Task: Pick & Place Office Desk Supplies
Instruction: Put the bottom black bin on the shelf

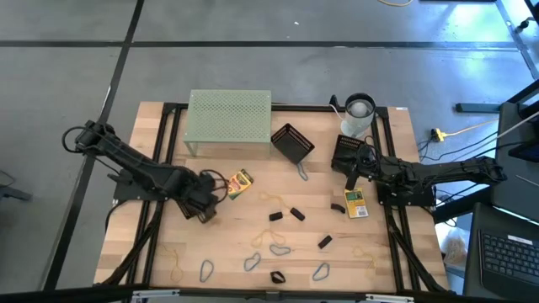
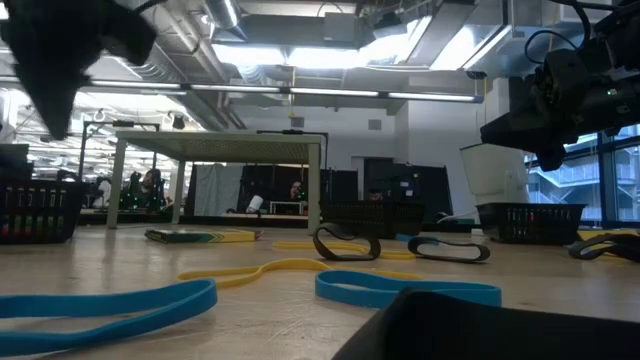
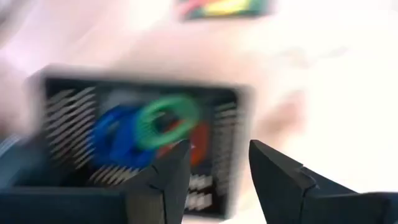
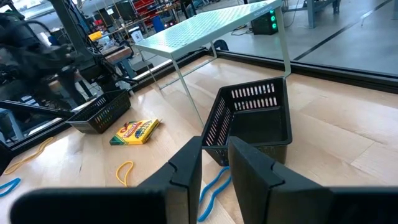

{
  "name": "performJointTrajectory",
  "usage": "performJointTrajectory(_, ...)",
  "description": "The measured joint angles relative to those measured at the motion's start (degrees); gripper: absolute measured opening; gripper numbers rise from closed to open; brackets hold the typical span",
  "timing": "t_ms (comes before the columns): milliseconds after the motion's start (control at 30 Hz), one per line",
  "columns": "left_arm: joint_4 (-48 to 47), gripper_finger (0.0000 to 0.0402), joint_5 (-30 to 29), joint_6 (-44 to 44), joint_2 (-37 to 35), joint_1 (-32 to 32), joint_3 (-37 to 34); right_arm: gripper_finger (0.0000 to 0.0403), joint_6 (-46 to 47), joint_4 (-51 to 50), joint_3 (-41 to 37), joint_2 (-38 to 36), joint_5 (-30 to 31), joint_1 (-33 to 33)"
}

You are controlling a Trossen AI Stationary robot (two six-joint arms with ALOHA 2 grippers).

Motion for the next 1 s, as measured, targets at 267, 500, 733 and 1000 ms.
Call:
performJointTrajectory(267,-0.6,0.0160,-3.6,0.1,0.0,-0.7,0.0,0.0082,0.0,0.0,0.0,0.0,0.0,0.0)
performJointTrajectory(500,0.4,0.0165,-3.7,-0.9,1.3,-2.2,0.0,0.0082,0.0,0.0,0.0,0.0,-0.1,0.0)
performJointTrajectory(733,0.1,0.0175,-3.1,-0.9,7.0,-3.0,0.0,0.0082,0.0,0.0,0.0,0.0,-0.2,0.0)
performJointTrajectory(1000,0.0,0.0172,1.2,3.0,13.0,-2.2,0.0,0.0082,-0.1,0.0,0.0,0.0,-0.2,0.0)
